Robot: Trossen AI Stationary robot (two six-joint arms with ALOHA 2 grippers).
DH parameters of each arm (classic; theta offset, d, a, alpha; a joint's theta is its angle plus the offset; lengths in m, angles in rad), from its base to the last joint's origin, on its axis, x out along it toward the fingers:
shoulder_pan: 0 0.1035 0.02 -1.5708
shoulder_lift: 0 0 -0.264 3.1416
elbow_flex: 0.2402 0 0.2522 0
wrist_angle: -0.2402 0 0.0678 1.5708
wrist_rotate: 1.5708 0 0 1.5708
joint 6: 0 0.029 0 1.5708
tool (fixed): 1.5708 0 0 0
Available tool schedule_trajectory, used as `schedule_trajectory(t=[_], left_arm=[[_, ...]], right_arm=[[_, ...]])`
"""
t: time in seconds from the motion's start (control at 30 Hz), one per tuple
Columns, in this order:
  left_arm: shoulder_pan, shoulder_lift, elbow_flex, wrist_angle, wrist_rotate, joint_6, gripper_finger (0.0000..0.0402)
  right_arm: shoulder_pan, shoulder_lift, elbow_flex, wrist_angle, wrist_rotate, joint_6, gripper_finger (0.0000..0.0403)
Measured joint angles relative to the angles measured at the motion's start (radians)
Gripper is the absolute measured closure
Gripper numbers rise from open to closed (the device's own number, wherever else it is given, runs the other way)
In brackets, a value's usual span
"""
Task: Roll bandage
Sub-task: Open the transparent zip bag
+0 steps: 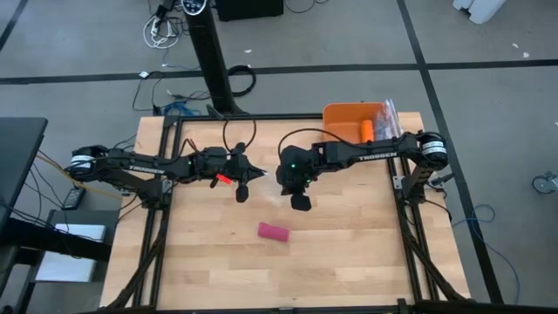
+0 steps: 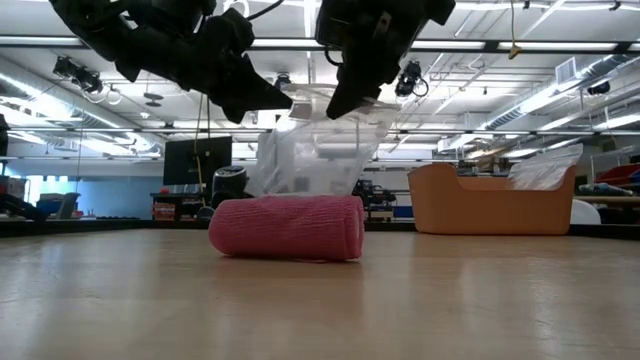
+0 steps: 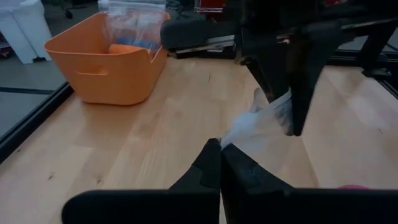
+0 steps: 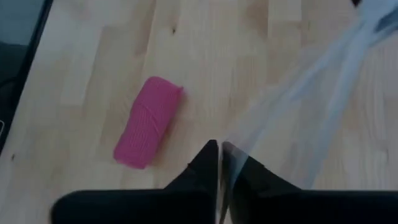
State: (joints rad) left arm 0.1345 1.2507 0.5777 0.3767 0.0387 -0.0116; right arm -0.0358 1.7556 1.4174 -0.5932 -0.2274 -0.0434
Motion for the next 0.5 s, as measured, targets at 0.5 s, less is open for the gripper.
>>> schedule_trajectory(t=[0.5], left_arm=[[0.002,0.0,0.0,-0.009,-0.003,0.005,0.0401]], right_arm=[[0.08,-0.212,0.0,-0.138,0.358,0.085,0.0208]])
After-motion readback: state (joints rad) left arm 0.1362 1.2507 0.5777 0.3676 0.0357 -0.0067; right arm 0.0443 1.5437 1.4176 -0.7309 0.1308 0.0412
